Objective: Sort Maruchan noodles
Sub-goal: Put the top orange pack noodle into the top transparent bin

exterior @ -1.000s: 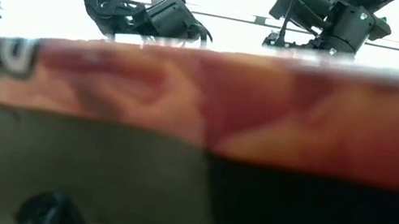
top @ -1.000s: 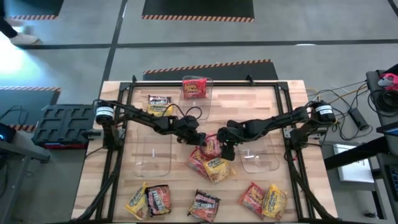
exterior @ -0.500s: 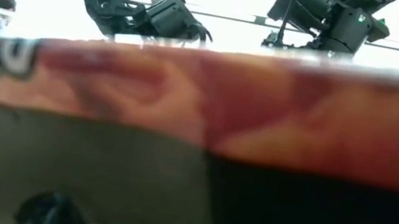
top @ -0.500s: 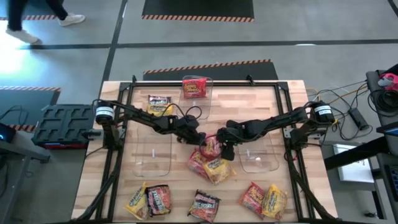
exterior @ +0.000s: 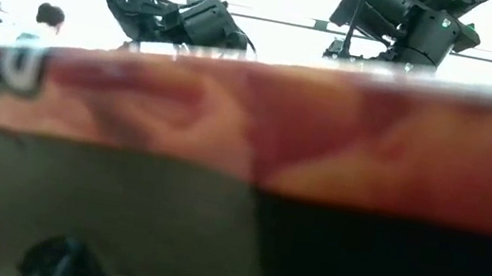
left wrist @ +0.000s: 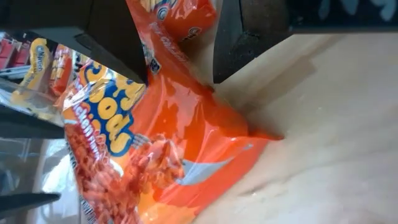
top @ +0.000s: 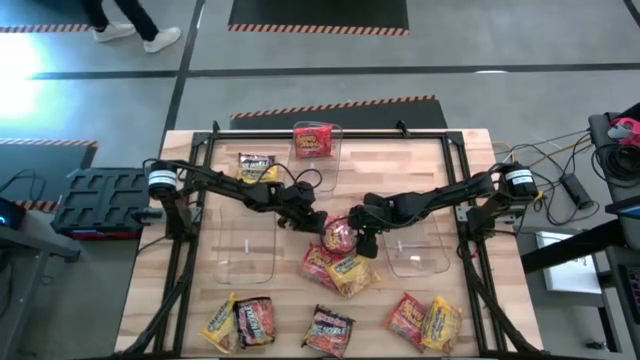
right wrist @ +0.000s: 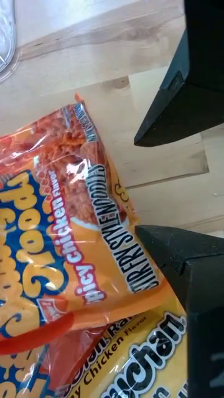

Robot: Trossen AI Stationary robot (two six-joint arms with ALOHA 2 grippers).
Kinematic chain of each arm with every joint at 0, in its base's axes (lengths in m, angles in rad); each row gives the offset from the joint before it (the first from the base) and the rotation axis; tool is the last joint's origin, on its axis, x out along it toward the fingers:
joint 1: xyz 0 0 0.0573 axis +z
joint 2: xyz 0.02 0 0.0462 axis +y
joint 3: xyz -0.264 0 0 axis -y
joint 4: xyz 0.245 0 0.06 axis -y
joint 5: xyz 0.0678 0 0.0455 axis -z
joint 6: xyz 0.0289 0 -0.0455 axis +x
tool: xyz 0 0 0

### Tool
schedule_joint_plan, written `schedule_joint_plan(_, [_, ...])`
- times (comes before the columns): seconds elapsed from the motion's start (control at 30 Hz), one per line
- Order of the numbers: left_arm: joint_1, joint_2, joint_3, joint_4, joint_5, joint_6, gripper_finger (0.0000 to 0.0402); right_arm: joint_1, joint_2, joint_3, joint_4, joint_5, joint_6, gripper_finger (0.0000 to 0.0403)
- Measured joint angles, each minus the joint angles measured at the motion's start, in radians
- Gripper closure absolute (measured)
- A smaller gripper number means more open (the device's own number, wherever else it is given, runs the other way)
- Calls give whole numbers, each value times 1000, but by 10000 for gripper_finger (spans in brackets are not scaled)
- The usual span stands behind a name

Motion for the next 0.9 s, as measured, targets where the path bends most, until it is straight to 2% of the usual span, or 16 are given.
schedule_joint_plan(0.4, [0,2,0,3,-27,-2,233,0,0,-1,6,-1,-10,195])
schedule_joint_plan(0.6, [7,2,0,5,-28,59,233,-1,-7,-3,-1,39,-15,195])
schedule_joint_plan(0.9, [22,-3,20,-16,2,130,233,0,-3,18,-4,38,-15,195])
